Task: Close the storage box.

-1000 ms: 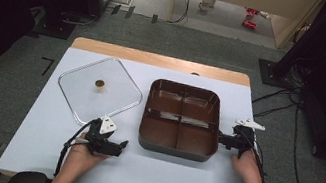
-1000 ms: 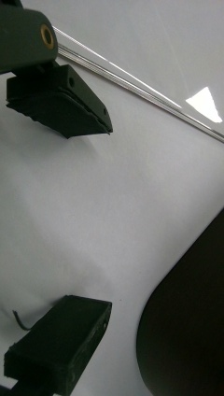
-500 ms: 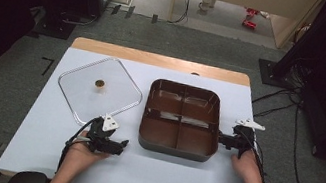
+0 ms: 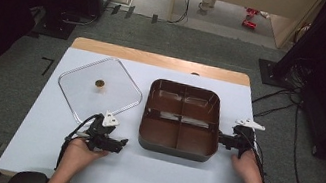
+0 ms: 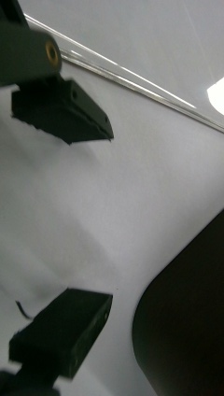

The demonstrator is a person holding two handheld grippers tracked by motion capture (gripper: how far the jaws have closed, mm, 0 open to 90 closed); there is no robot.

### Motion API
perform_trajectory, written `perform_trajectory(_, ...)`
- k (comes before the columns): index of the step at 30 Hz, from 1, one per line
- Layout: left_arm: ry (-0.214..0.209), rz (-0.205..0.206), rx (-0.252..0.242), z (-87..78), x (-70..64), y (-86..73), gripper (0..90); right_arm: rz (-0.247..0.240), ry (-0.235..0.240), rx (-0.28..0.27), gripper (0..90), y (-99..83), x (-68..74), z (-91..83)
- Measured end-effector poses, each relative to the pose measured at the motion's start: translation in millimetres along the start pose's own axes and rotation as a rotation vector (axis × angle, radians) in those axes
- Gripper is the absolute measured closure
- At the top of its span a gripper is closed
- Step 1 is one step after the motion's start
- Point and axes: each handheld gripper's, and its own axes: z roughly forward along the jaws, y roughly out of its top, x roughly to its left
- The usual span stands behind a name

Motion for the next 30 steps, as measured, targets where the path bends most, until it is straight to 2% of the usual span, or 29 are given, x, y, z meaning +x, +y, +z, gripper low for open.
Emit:
perform_trajectory(6,-0.001,0.021,-0.011,-7.4,-1.8,2.2,24.3,0.0,0.0,0.0,11.1,0.0,0.0,0.0)
perform_trajectory(12,-0.018,0.005,-0.014,-14.2,2.4,4.0,25.8,0.0,0.0,0.001,11.1,0.0,0.0,0.0)
perform_trajectory(14,-0.025,0.002,0.003,-15.2,4.2,5.3,26.0,0.0,0.0,0.001,11.1,0.0,0.1,0.0)
perform_trajectory(15,-0.019,0.014,0.008,-15.4,4.3,6.2,26.1,0.0,0.0,0.001,11.1,0.0,0.1,0.0)
perform_trajectory(23,-0.028,0.017,0.015,-14.4,7.9,12.2,26.3,-0.001,0.0,0.001,11.1,0.0,0.1,0.0)
perform_trajectory(28,-0.037,0.003,0.022,-10.9,12.6,17.1,26.4,-0.001,0.0,0.0,11.1,0.0,0.0,0.0)
perform_trajectory(30,-0.037,0.014,0.027,-9.1,12.7,18.9,26.4,-0.001,0.0,0.0,11.1,0.0,0.0,0.0)
